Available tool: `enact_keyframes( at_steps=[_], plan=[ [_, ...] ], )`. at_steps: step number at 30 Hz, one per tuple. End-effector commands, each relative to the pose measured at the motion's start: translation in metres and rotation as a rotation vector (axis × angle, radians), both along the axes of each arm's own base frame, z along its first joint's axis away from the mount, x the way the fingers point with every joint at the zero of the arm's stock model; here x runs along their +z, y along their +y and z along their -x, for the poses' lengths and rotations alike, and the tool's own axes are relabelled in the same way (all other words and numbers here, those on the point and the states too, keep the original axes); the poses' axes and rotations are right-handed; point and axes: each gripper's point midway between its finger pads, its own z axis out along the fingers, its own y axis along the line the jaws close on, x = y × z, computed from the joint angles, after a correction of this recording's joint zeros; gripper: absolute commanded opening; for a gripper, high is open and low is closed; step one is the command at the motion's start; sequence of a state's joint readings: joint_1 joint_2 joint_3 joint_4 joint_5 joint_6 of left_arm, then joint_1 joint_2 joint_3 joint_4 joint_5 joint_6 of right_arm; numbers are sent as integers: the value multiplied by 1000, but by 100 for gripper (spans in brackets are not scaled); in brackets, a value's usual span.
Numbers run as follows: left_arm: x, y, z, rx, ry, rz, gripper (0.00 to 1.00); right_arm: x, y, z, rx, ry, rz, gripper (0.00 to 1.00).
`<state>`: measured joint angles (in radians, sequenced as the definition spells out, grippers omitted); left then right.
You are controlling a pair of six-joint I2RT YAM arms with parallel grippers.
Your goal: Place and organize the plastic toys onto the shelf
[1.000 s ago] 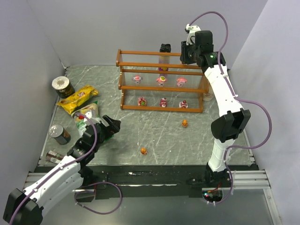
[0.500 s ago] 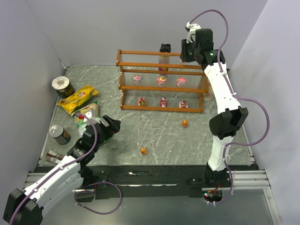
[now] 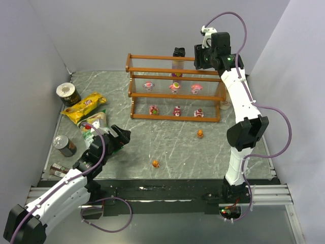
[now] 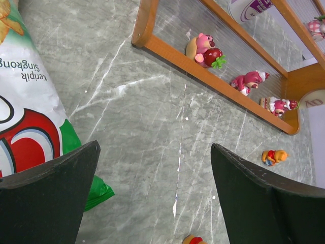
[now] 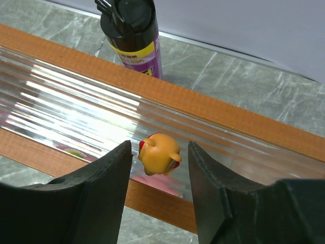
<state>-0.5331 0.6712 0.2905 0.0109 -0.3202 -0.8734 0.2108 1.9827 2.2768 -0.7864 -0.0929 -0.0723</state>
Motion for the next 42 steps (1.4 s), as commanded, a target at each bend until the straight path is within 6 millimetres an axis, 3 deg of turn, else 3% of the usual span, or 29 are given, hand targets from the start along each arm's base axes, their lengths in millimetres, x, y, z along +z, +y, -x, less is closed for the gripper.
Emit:
enact_keyframes(
  at_steps=[1,8,15,22,27,28,29,30,31,32,33,35,36,38,40,42],
  plan=[
    [17,0,-6,9,-47,5,96,17,-7,4,-11,-41,-5,58],
    [17,0,-6,8,-48,4,96,21,-8,7,-10,-62,-6,73],
    [18,0,-6,8,-51,5,96,49,-10,26,-1,-177,-27,92],
    [19,1,-6,11,-54,4,96,67,-11,39,-9,-202,-57,94],
    [20,1,-5,8,-56,8,96,77,-10,67,7,-215,-103,96],
    [20,1,-5,8,-57,9,96,60,-8,73,10,-174,-121,96],
    [20,1,-5,9,-57,11,96,71,-9,89,20,-201,-133,96],
    [21,1,-5,9,-60,12,96,69,-6,98,28,-198,-163,96],
    [22,0,-5,6,-60,14,96,51,-1,102,40,-181,-191,96],
    [20,0,-5,6,-58,12,96,65,2,121,65,-227,-220,96],
    [20,0,-5,4,-57,13,96,39,9,129,78,-184,-236,95],
    [21,0,-6,4,-57,13,96,50,16,150,113,-241,-280,94],
    [20,-1,-6,2,-56,13,96,32,27,160,144,-206,-292,94],
    [19,-2,-6,-4,-53,14,96,32,38,176,183,-228,-302,94],
    [18,-3,-6,-6,-48,10,96,13,61,193,243,-198,-280,94],
    [16,-3,-6,-9,-44,8,96,-6,72,202,265,-164,-256,94]
  ],
)
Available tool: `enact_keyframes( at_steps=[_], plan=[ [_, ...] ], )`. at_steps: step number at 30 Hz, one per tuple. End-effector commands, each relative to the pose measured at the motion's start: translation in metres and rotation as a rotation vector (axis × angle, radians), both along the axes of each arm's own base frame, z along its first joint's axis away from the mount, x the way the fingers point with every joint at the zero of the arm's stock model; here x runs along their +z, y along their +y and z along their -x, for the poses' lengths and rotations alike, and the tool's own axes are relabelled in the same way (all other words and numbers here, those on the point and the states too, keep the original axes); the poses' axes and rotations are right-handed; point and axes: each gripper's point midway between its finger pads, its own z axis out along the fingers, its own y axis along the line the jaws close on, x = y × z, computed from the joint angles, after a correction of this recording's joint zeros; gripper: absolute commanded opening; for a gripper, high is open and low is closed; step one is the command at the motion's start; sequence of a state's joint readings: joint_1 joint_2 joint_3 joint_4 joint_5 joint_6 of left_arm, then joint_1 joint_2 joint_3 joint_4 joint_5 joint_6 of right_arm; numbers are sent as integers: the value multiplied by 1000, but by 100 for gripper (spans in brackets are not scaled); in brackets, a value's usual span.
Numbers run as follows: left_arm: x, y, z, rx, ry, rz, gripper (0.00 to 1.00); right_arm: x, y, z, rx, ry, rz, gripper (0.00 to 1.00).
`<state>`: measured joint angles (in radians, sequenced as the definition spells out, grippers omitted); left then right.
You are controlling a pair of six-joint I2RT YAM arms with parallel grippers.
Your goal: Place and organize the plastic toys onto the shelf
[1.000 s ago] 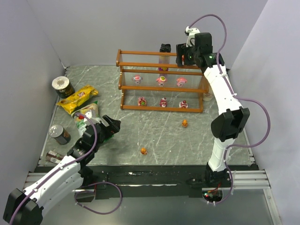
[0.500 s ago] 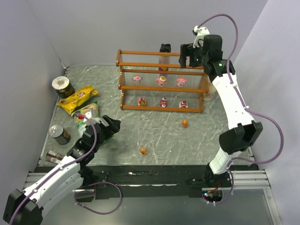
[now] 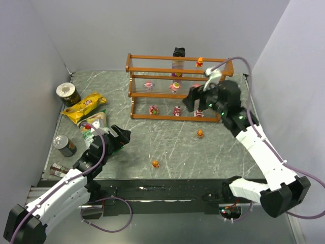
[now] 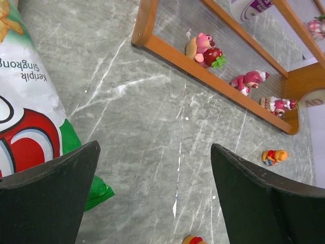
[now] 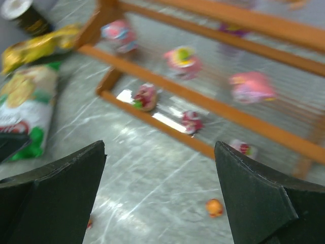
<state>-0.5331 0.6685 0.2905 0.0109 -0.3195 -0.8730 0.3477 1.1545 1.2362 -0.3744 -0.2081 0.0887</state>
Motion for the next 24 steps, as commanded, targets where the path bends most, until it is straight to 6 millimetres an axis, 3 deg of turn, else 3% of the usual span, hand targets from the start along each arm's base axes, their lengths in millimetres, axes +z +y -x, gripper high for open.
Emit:
enact_keyframes(
  at_steps=[1,4,5,6,8,10,16,19,24],
  plan=[
    [15,-3,-6,-7,-41,4,96,-6,48,26,136,-49,-12,94],
    [16,-3,-6,-7,-44,8,96,-36,74,46,272,-52,30,93],
    [16,-3,-6,-7,-44,8,96,-36,96,59,375,-93,8,93],
    [16,-3,-6,-8,-45,9,96,-62,104,71,479,-107,69,93],
    [16,-3,-6,-8,-43,8,96,-88,132,101,672,-93,72,93],
    [15,-4,-7,-8,-41,7,96,-123,150,116,794,-60,84,92],
    [13,-5,-7,-12,-35,3,96,-205,184,131,885,109,129,89],
    [12,-4,-7,-11,-32,-1,96,-229,195,143,931,131,119,89],
    [13,-5,-8,-13,-34,-1,96,-242,202,156,964,149,73,88]
  ],
)
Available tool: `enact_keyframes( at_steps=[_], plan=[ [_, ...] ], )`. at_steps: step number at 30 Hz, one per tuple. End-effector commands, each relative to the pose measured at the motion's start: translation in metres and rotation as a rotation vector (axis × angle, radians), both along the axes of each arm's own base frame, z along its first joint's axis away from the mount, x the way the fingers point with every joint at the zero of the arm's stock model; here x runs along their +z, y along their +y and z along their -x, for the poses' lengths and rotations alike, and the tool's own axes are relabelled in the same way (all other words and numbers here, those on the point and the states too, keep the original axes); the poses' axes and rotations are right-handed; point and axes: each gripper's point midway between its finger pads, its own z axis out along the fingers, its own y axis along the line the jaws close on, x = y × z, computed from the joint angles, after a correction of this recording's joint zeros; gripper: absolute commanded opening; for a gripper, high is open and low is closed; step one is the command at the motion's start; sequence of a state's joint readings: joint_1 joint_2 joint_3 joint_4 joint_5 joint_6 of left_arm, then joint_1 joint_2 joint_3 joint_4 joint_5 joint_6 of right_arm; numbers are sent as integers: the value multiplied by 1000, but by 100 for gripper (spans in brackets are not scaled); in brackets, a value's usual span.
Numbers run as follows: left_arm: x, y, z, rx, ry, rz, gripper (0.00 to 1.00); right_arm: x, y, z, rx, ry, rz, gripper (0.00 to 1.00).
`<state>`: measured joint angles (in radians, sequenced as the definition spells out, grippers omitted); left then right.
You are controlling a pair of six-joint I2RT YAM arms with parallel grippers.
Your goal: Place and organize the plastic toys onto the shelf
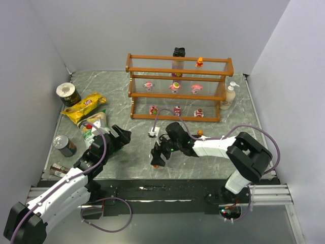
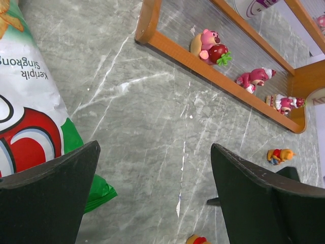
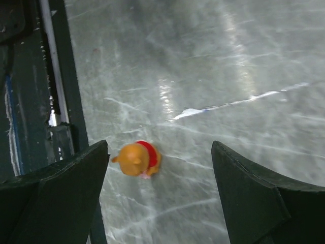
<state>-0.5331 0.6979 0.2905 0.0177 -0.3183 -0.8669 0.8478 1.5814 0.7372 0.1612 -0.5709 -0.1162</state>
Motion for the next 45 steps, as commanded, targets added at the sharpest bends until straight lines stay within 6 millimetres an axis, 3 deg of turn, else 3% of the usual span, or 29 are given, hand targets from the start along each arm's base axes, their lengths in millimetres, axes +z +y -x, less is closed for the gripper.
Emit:
enact_keyframes(
  at_steps=[1,12,19,25,30,33,36,37,39,43,45],
  plan=[
    [19,-4,-7,-8,-50,14,96,18,26,3,52,-51,-141,88],
    [18,-4,-7,-8,-51,11,96,-2,21,15,24,-33,-123,84],
    [19,-4,-7,-9,-51,13,96,-4,18,17,0,-49,-125,81],
    [19,-4,-7,-11,-50,12,96,-16,12,14,-66,-51,-91,73],
    [18,-4,-7,-10,-49,10,96,-20,11,15,-102,-30,-82,63],
    [19,-4,-7,-8,-52,11,96,-20,11,13,-116,-33,-84,51],
    [18,-4,-7,-9,-50,12,96,-16,11,11,-131,-37,-91,26],
    [18,-4,-7,-9,-49,12,96,-15,11,9,-141,-39,-92,12],
    [18,-4,-7,-9,-49,12,96,-11,10,2,-176,-54,-91,1],
    [19,-4,-7,-10,-51,14,96,-2,5,-8,-249,-65,-51,0],
    [19,-4,-7,-10,-51,14,96,15,5,-21,-306,-97,-56,0]
  ],
)
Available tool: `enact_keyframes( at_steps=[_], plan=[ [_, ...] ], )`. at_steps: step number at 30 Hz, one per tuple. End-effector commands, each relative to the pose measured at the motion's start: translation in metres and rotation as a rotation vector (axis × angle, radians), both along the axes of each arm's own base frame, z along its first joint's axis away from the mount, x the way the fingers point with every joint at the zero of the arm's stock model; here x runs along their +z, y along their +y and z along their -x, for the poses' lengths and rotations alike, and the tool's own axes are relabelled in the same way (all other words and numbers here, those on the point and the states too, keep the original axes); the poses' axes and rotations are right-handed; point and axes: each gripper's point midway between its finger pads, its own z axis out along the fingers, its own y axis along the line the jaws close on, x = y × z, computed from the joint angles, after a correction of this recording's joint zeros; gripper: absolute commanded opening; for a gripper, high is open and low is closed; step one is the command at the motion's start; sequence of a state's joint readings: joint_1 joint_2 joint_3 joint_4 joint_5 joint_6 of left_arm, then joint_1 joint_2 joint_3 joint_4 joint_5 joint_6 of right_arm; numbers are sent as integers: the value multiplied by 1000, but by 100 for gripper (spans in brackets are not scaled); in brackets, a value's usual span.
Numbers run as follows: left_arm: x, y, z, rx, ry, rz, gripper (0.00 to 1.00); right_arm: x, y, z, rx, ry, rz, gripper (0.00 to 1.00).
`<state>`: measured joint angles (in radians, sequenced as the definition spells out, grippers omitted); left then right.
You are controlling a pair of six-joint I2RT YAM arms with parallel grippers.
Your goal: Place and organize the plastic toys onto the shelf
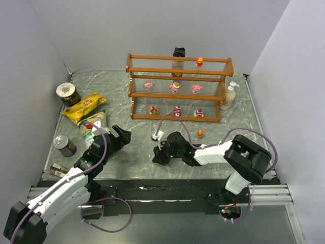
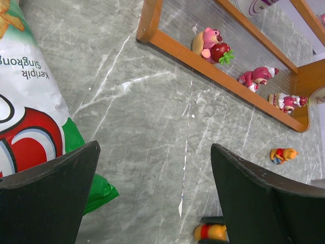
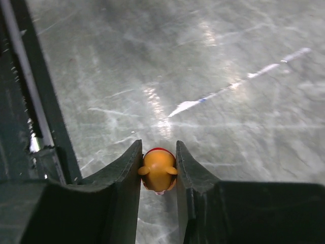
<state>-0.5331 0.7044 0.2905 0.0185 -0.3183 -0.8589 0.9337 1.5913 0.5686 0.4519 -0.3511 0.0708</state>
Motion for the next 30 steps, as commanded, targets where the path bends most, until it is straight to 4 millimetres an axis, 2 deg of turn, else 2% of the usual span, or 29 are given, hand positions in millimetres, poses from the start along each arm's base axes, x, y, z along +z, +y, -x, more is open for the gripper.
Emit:
enact_keyframes(
  at_steps=[1,3,4,5,7,8,9,10,11,12,13,14,15,16,18,19,20,21,23,24,26,28,29,30],
  plan=[
    [21,-4,-6,-9,-54,25,96,45,2,-30,-138,-88,-14,0],
    [22,-5,-7,-9,-56,25,96,66,-2,-42,-204,-117,-2,0],
    [21,-5,-6,-11,-54,25,96,83,0,-50,-236,-135,-18,0],
    [22,-5,-6,-11,-56,28,96,85,-5,-51,-255,-128,17,0],
    [21,-5,-6,-13,-55,28,96,111,-10,-61,-314,-171,11,0],
    [21,-5,-6,-15,-55,27,96,133,-11,-72,-358,-203,-2,0],
    [21,-5,-6,-15,-53,26,96,140,-18,-73,-377,-204,23,0],
    [21,-5,-6,-14,-53,28,96,165,-16,-81,-403,-231,3,0],
    [21,-5,-6,-14,-53,28,96,177,-19,-86,-423,-238,0,0],
    [21,-6,-6,-16,-51,28,96,180,-26,-85,-435,-230,33,0],
    [22,-6,-6,-16,-53,28,96,208,-26,-94,-465,-263,4,0],
    [22,-5,-6,-15,-53,27,96,219,-30,-98,-491,-273,1,0],
    [23,-5,-6,-14,-55,26,96,224,-38,-102,-517,-277,27,0],
    [22,-5,-6,-15,-52,24,96,252,-39,-108,-544,-309,-6,0],
    [22,-5,-6,-15,-51,23,96,264,-58,-124,-634,-325,37,0],
    [23,-5,-6,-17,-54,24,96,289,-62,-130,-673,-338,6,0],
    [23,-6,-6,-19,-55,25,96,293,-70,-142,-732,-347,25,0],
    [23,-6,-6,-19,-55,25,96,311,-82,-153,-788,-361,11,0],
    [21,-6,-6,-19,-48,22,96,319,-93,-171,-855,-376,18,0],
    [22,-6,-6,-19,-51,23,96,334,-103,-182,-903,-388,-8,0],
    [21,-6,-6,-17,-46,19,96,335,-111,-198,-962,-396,13,0],
    [20,-6,-7,-18,-45,17,96,351,-122,-214,-1022,-417,-12,1],
    [21,-6,-7,-18,-45,17,96,346,-121,-224,-1033,-418,5,3],
    [20,-6,-7,-18,-43,15,96,358,-122,-229,-1041,-434,-11,4]
  ],
)
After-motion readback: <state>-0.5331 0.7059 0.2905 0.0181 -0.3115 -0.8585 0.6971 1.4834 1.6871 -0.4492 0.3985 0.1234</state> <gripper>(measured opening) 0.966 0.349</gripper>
